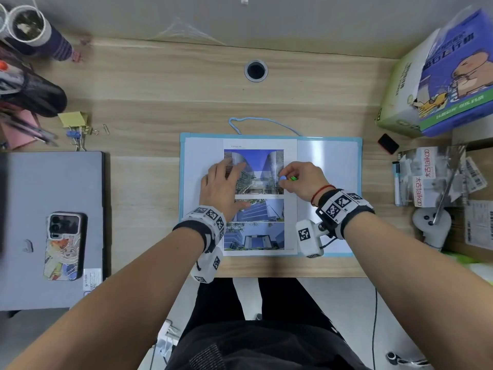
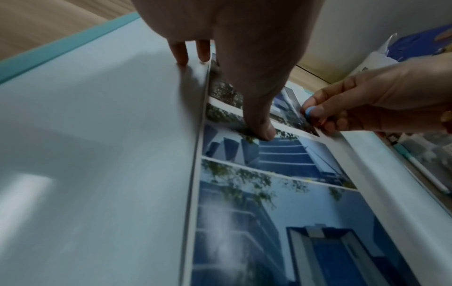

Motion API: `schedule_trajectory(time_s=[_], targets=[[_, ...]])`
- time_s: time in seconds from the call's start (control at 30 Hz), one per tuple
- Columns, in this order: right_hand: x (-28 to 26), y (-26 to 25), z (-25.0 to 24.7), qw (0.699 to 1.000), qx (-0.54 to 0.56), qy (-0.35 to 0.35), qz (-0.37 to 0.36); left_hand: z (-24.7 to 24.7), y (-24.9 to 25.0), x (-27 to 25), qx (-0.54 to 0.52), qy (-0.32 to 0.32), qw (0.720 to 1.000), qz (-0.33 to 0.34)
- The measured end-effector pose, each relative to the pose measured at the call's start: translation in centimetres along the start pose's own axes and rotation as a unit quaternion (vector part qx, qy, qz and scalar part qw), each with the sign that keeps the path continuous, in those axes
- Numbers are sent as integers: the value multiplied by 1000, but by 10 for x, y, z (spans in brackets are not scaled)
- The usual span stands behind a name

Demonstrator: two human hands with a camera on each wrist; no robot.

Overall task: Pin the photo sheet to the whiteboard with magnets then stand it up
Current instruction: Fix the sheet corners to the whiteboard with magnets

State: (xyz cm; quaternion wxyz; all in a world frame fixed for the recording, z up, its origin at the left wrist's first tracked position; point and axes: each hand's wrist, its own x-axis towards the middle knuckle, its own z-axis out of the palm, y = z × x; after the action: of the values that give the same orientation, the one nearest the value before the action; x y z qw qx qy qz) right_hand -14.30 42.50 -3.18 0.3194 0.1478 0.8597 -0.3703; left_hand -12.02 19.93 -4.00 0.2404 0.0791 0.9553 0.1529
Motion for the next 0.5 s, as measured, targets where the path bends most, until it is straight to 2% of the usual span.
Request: schedule_trajectory(time_s=[0.17, 0.37, 0.5], targets=[[5, -12, 0, 1000, 7, 2, -10, 1, -4, 3, 33, -22, 999, 2], [34, -60, 8, 997, 29, -16, -68, 2, -3, 3, 30, -23, 999, 2], [56, -88, 21, 994, 2, 2, -106, 7, -4, 3, 32, -3, 999, 0]])
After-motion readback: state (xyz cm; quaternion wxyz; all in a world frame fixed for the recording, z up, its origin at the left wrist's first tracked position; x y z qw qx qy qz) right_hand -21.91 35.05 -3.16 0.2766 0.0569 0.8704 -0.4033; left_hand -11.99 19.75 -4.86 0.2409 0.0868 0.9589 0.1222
